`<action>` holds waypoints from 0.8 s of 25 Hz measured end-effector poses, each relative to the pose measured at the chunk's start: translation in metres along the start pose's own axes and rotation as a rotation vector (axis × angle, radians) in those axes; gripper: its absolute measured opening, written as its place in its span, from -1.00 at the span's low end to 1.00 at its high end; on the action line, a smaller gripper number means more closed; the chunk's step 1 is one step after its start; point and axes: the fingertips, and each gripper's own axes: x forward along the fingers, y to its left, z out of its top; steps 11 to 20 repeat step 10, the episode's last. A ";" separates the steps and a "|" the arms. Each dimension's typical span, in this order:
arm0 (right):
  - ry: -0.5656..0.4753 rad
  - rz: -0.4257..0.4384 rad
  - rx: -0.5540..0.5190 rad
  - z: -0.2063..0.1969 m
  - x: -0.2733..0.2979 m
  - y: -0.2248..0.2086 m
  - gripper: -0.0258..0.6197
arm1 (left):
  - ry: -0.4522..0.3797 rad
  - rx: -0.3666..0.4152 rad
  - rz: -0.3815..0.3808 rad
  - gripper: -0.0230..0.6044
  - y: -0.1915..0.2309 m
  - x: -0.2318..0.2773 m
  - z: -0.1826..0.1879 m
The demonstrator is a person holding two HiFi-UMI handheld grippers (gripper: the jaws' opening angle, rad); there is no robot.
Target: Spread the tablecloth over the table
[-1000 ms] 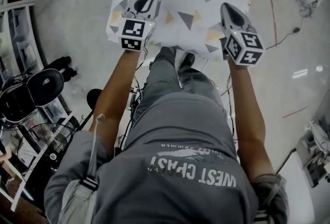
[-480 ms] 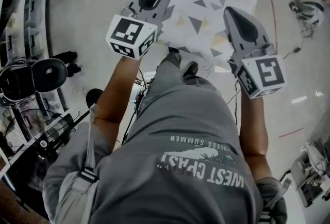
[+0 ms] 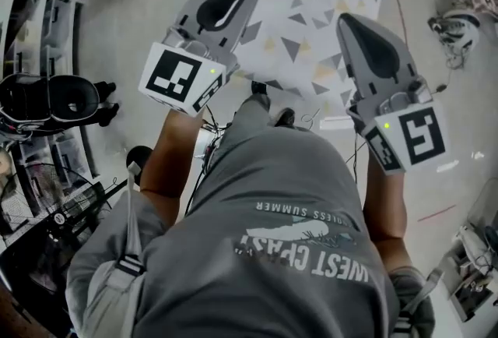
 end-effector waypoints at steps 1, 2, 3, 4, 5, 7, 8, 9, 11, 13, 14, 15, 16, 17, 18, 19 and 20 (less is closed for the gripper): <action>-0.005 0.000 -0.006 0.002 -0.004 0.003 -0.89 | -0.006 0.006 0.001 -0.91 -0.002 -0.004 0.003; -0.008 0.000 -0.010 0.003 -0.007 0.005 -0.89 | -0.012 0.011 0.001 -0.91 -0.004 -0.008 0.006; -0.013 -0.001 -0.013 0.006 -0.009 0.007 -0.89 | -0.016 0.017 0.001 -0.91 -0.004 -0.011 0.009; -0.019 -0.002 -0.013 0.010 -0.010 0.009 -0.89 | -0.019 0.022 0.000 -0.91 -0.005 -0.014 0.013; -0.025 -0.003 -0.013 0.013 -0.012 0.011 -0.89 | -0.022 0.026 0.000 -0.91 -0.005 -0.017 0.016; -0.034 -0.007 -0.017 0.018 -0.018 0.014 -0.89 | -0.026 0.033 0.002 -0.91 -0.007 -0.023 0.020; -0.038 -0.008 -0.020 0.019 -0.020 0.017 -0.89 | -0.026 0.036 0.004 -0.91 -0.008 -0.026 0.021; -0.041 -0.009 -0.022 0.020 -0.023 0.019 -0.89 | -0.027 0.039 0.006 -0.91 -0.010 -0.030 0.022; -0.044 -0.010 -0.025 0.020 -0.025 0.021 -0.89 | -0.028 0.041 0.008 -0.91 -0.011 -0.033 0.023; -0.044 -0.010 -0.025 0.020 -0.025 0.021 -0.89 | -0.028 0.041 0.008 -0.91 -0.011 -0.033 0.023; -0.044 -0.010 -0.025 0.020 -0.025 0.021 -0.89 | -0.028 0.041 0.008 -0.91 -0.011 -0.033 0.023; -0.044 -0.010 -0.025 0.020 -0.025 0.021 -0.89 | -0.028 0.041 0.008 -0.91 -0.011 -0.033 0.023; -0.044 -0.010 -0.025 0.020 -0.025 0.021 -0.89 | -0.028 0.041 0.008 -0.91 -0.011 -0.033 0.023; -0.044 -0.010 -0.025 0.020 -0.025 0.021 -0.89 | -0.028 0.041 0.008 -0.91 -0.011 -0.033 0.023; -0.044 -0.010 -0.025 0.020 -0.025 0.021 -0.89 | -0.028 0.041 0.008 -0.91 -0.011 -0.033 0.023; -0.044 -0.010 -0.025 0.020 -0.025 0.021 -0.89 | -0.028 0.041 0.008 -0.91 -0.011 -0.033 0.023; -0.044 -0.010 -0.025 0.020 -0.025 0.021 -0.89 | -0.028 0.041 0.008 -0.91 -0.011 -0.033 0.023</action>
